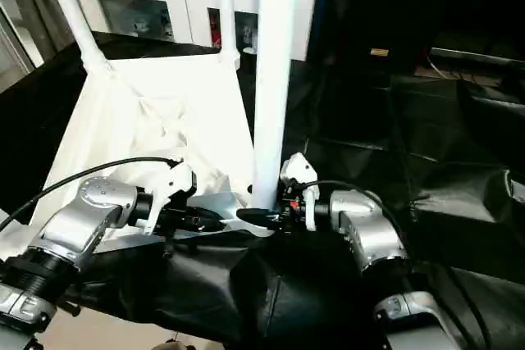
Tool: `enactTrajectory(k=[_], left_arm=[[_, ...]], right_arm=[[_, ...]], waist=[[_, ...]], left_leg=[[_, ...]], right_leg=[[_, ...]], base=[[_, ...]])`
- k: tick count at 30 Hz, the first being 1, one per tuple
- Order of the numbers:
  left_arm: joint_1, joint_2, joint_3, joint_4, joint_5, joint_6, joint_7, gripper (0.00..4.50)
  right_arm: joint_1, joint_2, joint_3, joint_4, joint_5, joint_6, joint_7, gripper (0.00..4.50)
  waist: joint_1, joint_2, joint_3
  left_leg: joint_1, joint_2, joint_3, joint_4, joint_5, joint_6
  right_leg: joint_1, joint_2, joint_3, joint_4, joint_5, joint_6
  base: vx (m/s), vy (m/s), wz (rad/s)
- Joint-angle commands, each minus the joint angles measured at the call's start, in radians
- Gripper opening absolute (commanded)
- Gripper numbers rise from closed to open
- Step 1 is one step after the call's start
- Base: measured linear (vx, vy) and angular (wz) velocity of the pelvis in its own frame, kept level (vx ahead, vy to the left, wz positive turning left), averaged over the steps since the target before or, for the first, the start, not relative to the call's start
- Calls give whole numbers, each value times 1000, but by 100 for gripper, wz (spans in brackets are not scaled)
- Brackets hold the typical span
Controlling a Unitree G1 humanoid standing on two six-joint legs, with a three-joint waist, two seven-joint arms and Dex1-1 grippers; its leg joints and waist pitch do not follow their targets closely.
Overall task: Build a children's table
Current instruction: Rotate leg to tighten
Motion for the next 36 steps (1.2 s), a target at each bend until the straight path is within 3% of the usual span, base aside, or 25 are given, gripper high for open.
enactTrajectory(k=[1,3,9,13,15,16,17,18,22,23,28,31,36], left_arm=[[-45,-62,17,31,5,-14,110,0],[-69,-102,32,82,26,-23,204,0],[-142,-209,64,171,60,-21,442,0],[-157,-251,55,188,73,-31,473,0],[-154,-260,46,188,70,-42,450,0],[-149,-255,37,182,72,-46,435,0],[-147,-252,34,180,73,-47,430,0],[-129,-238,23,165,68,-62,393,0],[-111,-215,21,144,56,-68,345,0],[-111,-215,21,144,56,-68,345,0],[-79,-149,4,86,31,-74,211,0],[-63,-100,-6,49,17,-63,122,0],[-47,-47,-4,9,-14,-48,24,0]], right_arm=[[3,62,22,73,-57,0,-158,259],[-10,106,-18,120,-57,17,-291,259],[-53,220,-76,211,-53,18,-570,259],[-88,267,-77,250,-69,-2,-639,259],[-93,266,-45,247,-98,-45,-600,259],[-91,261,-40,242,-98,-46,-574,294],[-91,259,-38,240,-98,-46,-564,294],[-81,241,-39,212,-61,-24,-463,329],[-65,181,4,163,-64,-33,-344,351],[-65,181,4,163,-64,-33,-344,365],[-48,88,18,105,-27,-37,-140,365],[-45,46,19,75,-10,-15,-26,365],[-55,8,33,89,-23,-28,37,365]], waist=[[-8,-2,-53],[-17,-4,-52],[-24,-6,-53],[-22,-7,-57],[-21,-6,-58],[-22,-7,-59],[-21,-6,-60],[-21,-6,-60],[-19,-8,-62],[-18,-13,-63],[-17,-17,-63],[-15,-15,-64],[-13,-16,-65]], left_leg=[[12,14,-2,-69,-290,0],[20,12,-9,-74,-353,-32],[20,11,-9,-74,-355,-27],[13,10,-9,-74,-331,-15],[11,11,-7,-73,-317,-5],[9,10,-6,-72,-312,-3],[8,10,-6,-71,-307,-1],[6,9,-6,-71,-301,10],[3,10,-4,-67,-267,27],[5,11,-3,-66,-262,30],[0,13,-2,-64,-235,52],[1,17,-2,-64,-221,57],[2,19,2,-59,-184,66]], right_leg=[[40,-41,28,-80,-254,-221],[37,-45,28,-93,-407,-173],[30,-43,30,-99,-405,-154],[34,-42,31,-96,-360,-154],[35,-41,30,-93,-321,-160],[36,-40,30,-92,-310,-162],[37,-40,30,-91,-301,-165],[41,-39,29,-90,-290,-167],[45,-39,29,-86,-243,-179],[44,-40,29,-86,-237,-182],[47,-40,27,-80,-209,-199],[46,-39,26,-73,-179,-217],[46,-38,25,-62,-97,-256]], base=[[0,0,0],[0,0,0],[0,0,0],[0,0,0],[0,0,0],[0,0,0],[0,0,0],[0,0,0],[0,0,0],[0,0,0],[0,0,0],[0,0,0],[0,0,0]])
